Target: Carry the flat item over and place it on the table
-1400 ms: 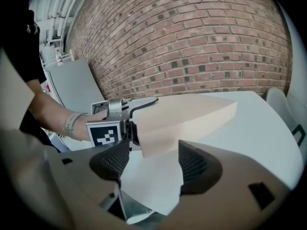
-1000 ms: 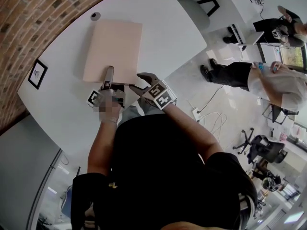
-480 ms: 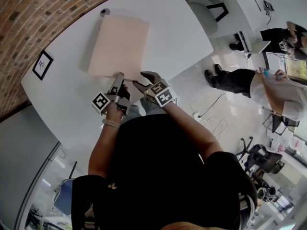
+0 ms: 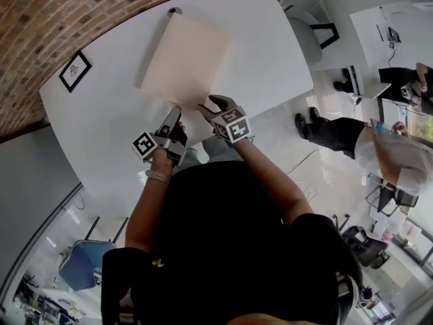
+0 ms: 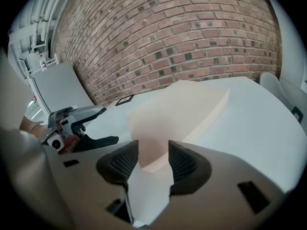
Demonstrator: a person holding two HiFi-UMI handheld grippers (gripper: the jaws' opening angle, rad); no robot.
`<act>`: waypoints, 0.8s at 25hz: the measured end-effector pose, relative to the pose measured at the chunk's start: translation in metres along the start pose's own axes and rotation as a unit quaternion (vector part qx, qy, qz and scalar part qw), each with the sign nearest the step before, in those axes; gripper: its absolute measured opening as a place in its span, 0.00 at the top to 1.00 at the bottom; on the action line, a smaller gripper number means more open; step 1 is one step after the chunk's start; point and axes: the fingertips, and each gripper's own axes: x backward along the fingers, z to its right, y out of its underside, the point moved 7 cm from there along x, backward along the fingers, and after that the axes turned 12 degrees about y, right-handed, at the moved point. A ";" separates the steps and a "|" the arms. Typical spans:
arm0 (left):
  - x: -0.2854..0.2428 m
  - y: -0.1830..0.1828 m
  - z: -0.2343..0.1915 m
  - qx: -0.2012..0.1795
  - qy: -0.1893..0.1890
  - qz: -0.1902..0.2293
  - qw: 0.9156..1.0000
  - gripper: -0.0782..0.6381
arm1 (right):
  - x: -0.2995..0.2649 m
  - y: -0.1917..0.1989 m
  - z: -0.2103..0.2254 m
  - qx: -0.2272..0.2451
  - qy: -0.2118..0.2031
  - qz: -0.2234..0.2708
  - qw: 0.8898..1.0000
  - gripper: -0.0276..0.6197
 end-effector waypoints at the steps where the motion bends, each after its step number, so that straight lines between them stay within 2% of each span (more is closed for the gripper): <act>1: 0.002 -0.002 0.002 -0.006 0.001 0.001 1.000 0.47 | -0.001 -0.001 0.000 -0.001 0.000 0.001 1.000 0.64; 5: 0.004 -0.011 0.017 -0.041 0.009 -0.010 0.999 0.48 | 0.002 -0.014 -0.004 -0.008 -0.001 0.013 1.000 0.68; 9: 0.000 -0.022 0.037 -0.101 0.008 -0.040 0.994 0.48 | 0.010 -0.032 -0.004 -0.008 -0.004 0.041 0.999 0.75; 11: 0.000 -0.029 0.049 -0.140 0.001 -0.054 0.989 0.56 | 0.018 -0.048 -0.006 -0.002 -0.008 0.060 0.998 0.79; 14: -0.001 -0.040 0.068 -0.219 -0.028 -0.073 0.973 0.72 | 0.030 -0.067 -0.007 0.001 -0.018 0.086 0.996 0.87; 17: -0.005 -0.045 0.093 -0.277 -0.040 -0.074 0.957 0.88 | 0.043 -0.085 -0.008 0.006 -0.028 0.107 0.994 0.91; 19: -0.011 -0.045 0.113 -0.318 -0.036 -0.083 0.944 0.88 | 0.052 -0.097 -0.009 0.011 -0.035 0.121 0.992 0.92; 20: -0.014 -0.043 0.123 -0.343 -0.037 -0.093 0.934 0.88 | 0.057 -0.103 -0.010 0.013 -0.038 0.127 0.991 0.92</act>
